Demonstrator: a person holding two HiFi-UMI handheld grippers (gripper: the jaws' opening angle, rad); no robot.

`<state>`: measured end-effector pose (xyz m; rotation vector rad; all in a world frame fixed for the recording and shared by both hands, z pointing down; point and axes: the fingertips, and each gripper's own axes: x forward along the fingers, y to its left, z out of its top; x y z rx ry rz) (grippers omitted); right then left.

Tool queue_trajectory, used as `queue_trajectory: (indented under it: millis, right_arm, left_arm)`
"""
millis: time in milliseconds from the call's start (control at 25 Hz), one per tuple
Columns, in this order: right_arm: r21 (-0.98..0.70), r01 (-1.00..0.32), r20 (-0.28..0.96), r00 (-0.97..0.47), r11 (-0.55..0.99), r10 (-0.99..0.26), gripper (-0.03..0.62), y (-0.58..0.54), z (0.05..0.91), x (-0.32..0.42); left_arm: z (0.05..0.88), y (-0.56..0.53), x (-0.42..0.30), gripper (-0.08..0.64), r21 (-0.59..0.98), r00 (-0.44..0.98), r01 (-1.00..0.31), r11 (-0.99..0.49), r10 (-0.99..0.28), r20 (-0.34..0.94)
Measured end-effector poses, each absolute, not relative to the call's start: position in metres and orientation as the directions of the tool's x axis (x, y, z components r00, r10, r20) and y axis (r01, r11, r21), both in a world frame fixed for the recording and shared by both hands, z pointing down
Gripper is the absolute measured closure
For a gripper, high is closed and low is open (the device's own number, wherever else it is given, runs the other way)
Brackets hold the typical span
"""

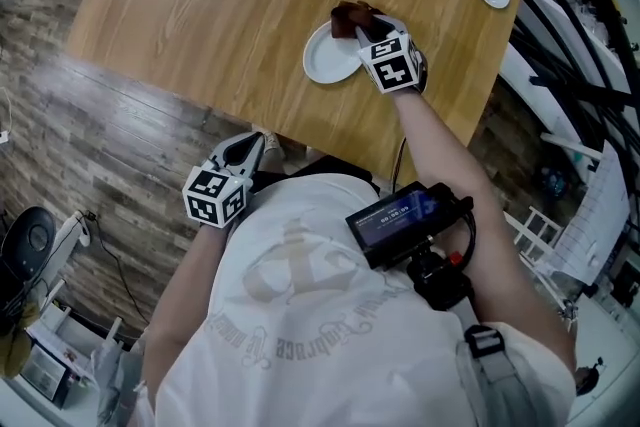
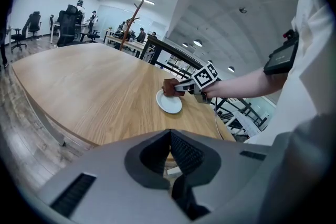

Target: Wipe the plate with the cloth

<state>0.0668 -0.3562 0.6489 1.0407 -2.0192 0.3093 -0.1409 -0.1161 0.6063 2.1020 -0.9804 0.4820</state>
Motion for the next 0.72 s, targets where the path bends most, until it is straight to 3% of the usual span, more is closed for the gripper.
queue_trajectory:
  millis: [240, 480, 720]
  right_arm:
    - [0.098, -0.706, 0.741, -0.418, 0.701, -0.525, 0.469, -0.34, 0.644, 0.021]
    - [0.004, -0.544, 0.726, -0.576, 0.839, -0.377, 0.469, -0.292, 0.645, -0.031]
    - [-0.096, -0.5, 0.709, -0.641, 0.861, -0.293, 0.469, -0.25, 0.639, -0.031]
  left_arm:
    - [0.605, -0.117, -0.144, 0.548, 0.473, 0.635, -0.772, -0.425, -0.492, 0.595]
    - [0.607, -0.12, -0.14, 0.548, 0.48, 0.646, -0.763, -0.433, -0.486, 0.589]
    - [0.606, -0.129, -0.141, 0.548, 0.485, 0.669, -0.743, -0.461, -0.478, 0.57]
